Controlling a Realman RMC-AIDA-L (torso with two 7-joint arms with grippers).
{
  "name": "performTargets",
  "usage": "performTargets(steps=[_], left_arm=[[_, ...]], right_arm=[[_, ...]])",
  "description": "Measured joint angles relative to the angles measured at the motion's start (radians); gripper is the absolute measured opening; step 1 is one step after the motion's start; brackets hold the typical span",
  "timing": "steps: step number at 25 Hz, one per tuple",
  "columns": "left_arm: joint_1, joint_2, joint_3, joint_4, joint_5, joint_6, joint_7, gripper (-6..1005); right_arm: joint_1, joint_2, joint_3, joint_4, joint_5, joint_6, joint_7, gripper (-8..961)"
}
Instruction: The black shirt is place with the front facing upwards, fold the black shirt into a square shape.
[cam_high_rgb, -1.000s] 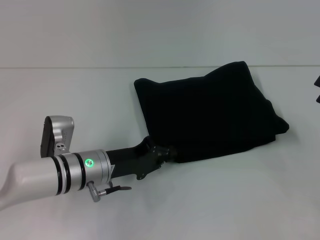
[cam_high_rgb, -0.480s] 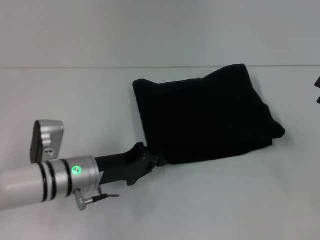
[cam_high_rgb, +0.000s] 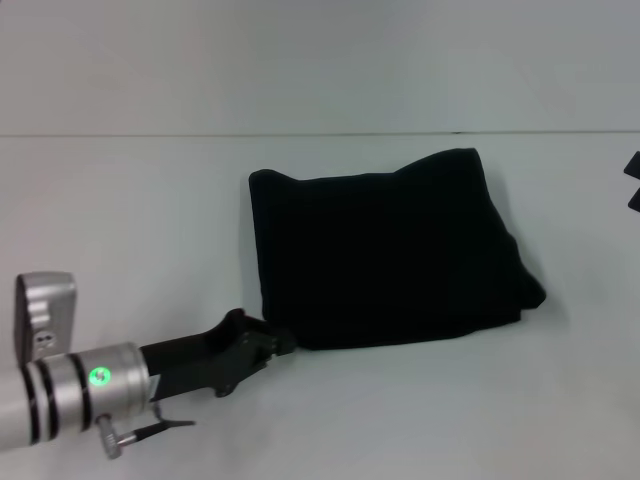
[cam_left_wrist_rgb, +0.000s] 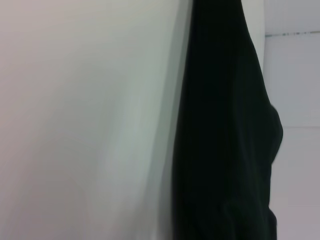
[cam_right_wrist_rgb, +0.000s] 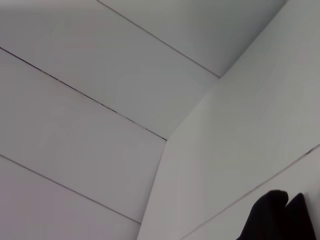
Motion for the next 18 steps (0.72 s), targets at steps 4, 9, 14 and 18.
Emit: performTargets(steps=[4, 9, 14, 18], left_arm=[[0.040, 0.003, -0.006, 0.043, 0.005, 0.021, -0.004, 13], [0.050, 0.010, -0.019, 0.075, 0.044, 0.053, -0.005, 12], [0.057, 0.016, -0.025, 0.120, 0.065, 0.110, 0.067, 13], [0.094, 0.038, -0.102, 0.190, 0.072, 0.229, 0.140, 80]], right_arm=[[0.000, 0.001, -0.005, 0.010, -0.001, 0.002, -0.005, 885], [0.007, 0.003, -0.010, 0.011, -0.036, 0.024, -0.004, 884], [0.013, 0.003, -0.012, 0.008, -0.066, 0.048, -0.006, 884], [0.016, 0.002, -0.014, -0.003, -0.109, 0.059, -0.053, 884]])
